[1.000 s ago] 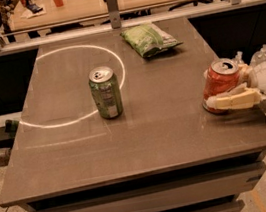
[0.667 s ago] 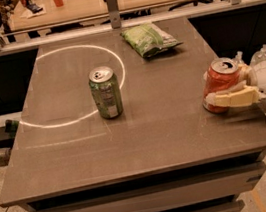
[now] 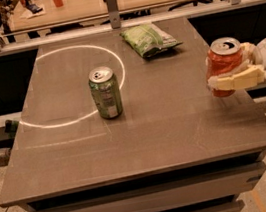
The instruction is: Knock coke can over
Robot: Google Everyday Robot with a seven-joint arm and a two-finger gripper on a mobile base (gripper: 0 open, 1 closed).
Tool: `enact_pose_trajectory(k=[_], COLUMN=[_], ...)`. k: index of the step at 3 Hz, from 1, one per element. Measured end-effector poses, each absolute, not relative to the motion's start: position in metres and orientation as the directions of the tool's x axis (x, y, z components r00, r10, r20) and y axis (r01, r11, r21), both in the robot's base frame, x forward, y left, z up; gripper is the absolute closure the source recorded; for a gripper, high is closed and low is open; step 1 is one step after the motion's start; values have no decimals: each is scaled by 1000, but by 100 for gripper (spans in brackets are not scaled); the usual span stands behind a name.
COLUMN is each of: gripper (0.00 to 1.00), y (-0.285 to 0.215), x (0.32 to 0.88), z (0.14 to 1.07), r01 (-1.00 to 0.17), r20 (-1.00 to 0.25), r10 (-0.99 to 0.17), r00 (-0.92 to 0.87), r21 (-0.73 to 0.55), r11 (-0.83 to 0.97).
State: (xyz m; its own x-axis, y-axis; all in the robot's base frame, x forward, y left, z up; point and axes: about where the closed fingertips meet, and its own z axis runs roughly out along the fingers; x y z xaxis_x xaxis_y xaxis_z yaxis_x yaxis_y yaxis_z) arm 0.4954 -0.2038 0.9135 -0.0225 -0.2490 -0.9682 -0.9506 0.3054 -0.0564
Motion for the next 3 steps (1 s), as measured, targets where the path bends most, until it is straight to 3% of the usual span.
enact_pose_trajectory(k=[1, 3], gripper=[100, 100], y=[-195, -176], x=[494, 497], z=[939, 952], r01=[-968, -980], r20=[-913, -730], r10=[-405, -667], r00=[54, 151], r21=[-147, -197], r11=[203, -6])
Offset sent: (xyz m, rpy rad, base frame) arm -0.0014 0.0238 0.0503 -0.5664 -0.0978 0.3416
